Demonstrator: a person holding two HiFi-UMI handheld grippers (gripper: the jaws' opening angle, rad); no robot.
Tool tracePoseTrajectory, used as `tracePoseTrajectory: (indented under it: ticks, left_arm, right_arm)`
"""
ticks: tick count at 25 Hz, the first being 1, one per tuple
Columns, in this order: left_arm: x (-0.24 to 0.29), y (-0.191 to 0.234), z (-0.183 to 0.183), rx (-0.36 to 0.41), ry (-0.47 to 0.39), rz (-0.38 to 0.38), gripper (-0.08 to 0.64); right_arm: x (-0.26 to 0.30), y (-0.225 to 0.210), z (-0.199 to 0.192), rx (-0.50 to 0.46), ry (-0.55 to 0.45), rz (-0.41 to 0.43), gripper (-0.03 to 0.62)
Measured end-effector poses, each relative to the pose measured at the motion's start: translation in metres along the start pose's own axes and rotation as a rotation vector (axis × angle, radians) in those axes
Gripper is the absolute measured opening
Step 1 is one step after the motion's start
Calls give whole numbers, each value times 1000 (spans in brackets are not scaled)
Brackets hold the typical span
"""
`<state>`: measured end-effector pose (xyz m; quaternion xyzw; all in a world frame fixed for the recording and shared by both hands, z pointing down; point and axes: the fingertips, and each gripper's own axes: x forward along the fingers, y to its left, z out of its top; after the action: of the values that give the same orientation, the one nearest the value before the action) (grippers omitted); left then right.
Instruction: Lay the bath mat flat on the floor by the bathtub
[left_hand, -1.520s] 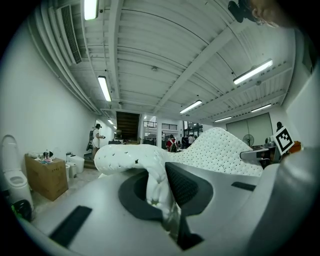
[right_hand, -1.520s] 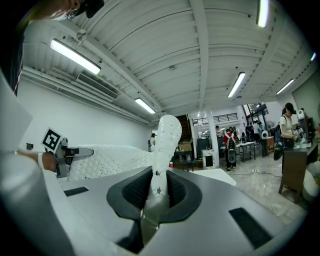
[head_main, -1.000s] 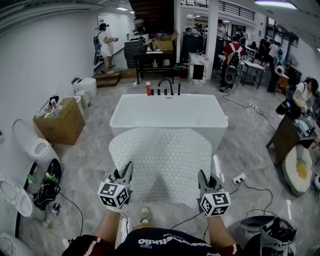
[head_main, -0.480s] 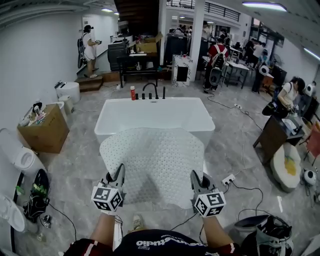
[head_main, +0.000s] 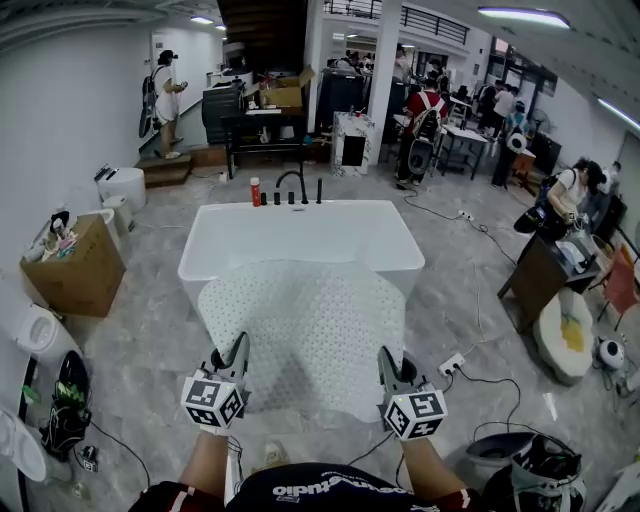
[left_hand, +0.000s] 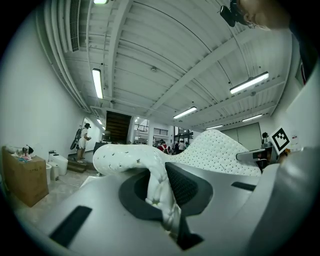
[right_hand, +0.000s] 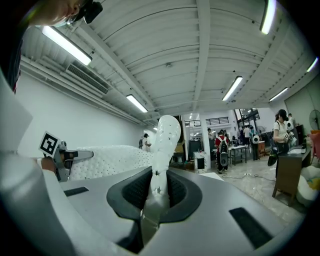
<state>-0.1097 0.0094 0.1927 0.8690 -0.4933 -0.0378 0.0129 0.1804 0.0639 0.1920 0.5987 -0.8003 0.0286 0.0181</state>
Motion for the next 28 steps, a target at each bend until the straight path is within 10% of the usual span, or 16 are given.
tracePoseTrajectory:
  ticks: [28]
  left_arm:
    - [54, 157, 6, -117, -33, 50, 34]
  right_arm:
    - [160, 62, 16, 9, 1, 11, 48]
